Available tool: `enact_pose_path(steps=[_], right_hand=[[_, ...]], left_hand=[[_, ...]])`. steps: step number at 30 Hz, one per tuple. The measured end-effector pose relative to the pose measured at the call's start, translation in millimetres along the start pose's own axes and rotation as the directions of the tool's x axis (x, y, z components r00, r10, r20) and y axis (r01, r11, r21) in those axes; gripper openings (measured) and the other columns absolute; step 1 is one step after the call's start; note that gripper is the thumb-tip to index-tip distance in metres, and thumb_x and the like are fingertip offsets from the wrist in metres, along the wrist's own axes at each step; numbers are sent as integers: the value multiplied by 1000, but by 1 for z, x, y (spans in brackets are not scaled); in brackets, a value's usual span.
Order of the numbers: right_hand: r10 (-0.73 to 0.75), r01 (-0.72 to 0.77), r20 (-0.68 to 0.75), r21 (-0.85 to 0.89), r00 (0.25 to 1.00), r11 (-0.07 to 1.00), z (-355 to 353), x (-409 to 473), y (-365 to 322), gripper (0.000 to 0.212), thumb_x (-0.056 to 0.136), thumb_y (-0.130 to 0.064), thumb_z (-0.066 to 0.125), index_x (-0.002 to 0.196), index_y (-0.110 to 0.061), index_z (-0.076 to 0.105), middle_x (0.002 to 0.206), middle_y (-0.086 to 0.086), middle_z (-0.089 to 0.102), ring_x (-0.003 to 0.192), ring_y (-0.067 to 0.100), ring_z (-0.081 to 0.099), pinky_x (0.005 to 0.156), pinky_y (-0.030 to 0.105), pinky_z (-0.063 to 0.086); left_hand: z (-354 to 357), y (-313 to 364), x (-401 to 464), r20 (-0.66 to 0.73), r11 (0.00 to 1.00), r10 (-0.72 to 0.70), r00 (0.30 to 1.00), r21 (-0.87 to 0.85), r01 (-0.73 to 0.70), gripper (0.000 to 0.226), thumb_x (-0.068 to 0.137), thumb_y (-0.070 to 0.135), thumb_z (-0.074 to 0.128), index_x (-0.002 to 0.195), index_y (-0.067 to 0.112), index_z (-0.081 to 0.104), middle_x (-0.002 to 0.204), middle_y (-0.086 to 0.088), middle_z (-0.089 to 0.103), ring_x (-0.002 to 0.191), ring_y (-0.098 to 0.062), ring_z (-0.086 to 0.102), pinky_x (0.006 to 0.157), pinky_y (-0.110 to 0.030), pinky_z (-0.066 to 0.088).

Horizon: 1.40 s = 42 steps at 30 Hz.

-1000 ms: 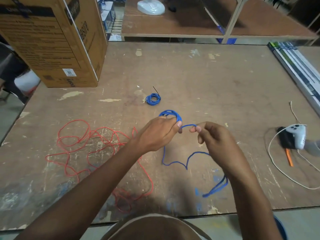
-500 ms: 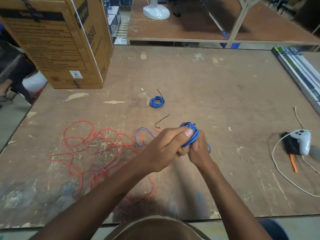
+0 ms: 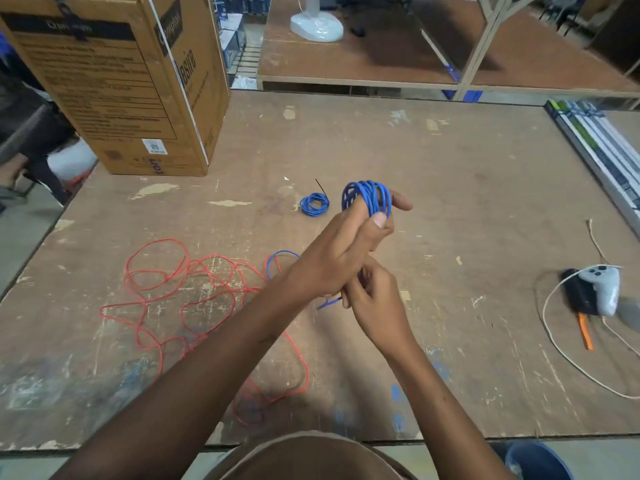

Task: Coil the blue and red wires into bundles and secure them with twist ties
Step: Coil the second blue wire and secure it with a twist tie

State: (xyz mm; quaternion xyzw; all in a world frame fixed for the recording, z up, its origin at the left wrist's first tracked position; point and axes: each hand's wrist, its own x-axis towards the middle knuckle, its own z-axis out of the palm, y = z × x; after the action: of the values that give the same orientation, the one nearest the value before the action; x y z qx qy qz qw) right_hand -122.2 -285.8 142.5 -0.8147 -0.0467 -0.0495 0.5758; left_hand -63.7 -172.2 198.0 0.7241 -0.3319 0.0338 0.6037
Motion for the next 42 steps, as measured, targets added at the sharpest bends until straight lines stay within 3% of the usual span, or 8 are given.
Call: enact_pose_path(steps=[4,8,12,17,21,30,36,42], right_hand=[[50,-27,91,-241,995,970,-15,11,6,23,109,-24,53,91,-24,67,86,-5,75,74,9,75,74,38,57],[30,88,152,-714,988,695,-34,15,13,39,102,-59,43,99,-35,73,102,-9,65,97,20,66,89,46,52],[-60,125,110,-864,992,487,-51,15,10,17,101,-44,66,107,-36,80,116,-7,63,110,24,62,97,47,44],[-123,283,279,-655,952,700,-75,25,8,23,101,-13,67,110,-30,80,133,1,57,147,21,38,117,28,34],[-107,335,394,-574,913,747,-94,41,-8,15,107,-14,65,113,-20,78,113,-2,77,126,15,54,114,0,20],[9,-33,273,84,962,996,-103,66,-14,22,110,-8,59,122,-11,78,88,9,74,71,33,78,59,37,62],[233,-461,489,420,841,782,-72,68,18,28,111,-11,51,130,-10,72,107,18,76,27,6,42,26,15,26],[54,-706,714,675,699,216,-38,47,35,50,81,0,89,125,2,66,113,14,69,42,6,63,20,18,33]], left_hand=[[-8,-35,12,125,824,32,992,558,-97,18,111,23,41,106,12,55,136,4,67,101,-21,62,94,-38,45],[-12,-59,13,136,585,-145,980,811,-26,56,108,52,23,113,14,64,100,-5,74,91,-32,67,82,-48,52],[-14,-67,-6,143,482,-219,965,876,-20,59,106,62,24,96,14,58,70,-3,49,76,-28,51,69,-41,44],[-33,-66,-14,193,686,-313,930,723,82,68,95,84,25,75,19,32,67,0,39,63,-24,40,61,-44,37],[-45,-56,-10,300,721,-349,888,691,50,69,89,87,39,74,20,31,67,4,34,61,-15,32,60,-40,31],[-37,-28,-23,395,931,-353,848,236,277,53,111,49,47,77,12,63,57,4,49,53,-12,46,59,-27,40],[-38,-29,-28,186,964,-268,945,53,262,48,110,46,48,78,17,69,57,9,42,53,-13,37,63,-41,47],[-42,-38,-25,-26,965,-251,968,-82,248,43,112,32,49,84,5,69,55,11,46,53,-21,29,56,-28,30]])
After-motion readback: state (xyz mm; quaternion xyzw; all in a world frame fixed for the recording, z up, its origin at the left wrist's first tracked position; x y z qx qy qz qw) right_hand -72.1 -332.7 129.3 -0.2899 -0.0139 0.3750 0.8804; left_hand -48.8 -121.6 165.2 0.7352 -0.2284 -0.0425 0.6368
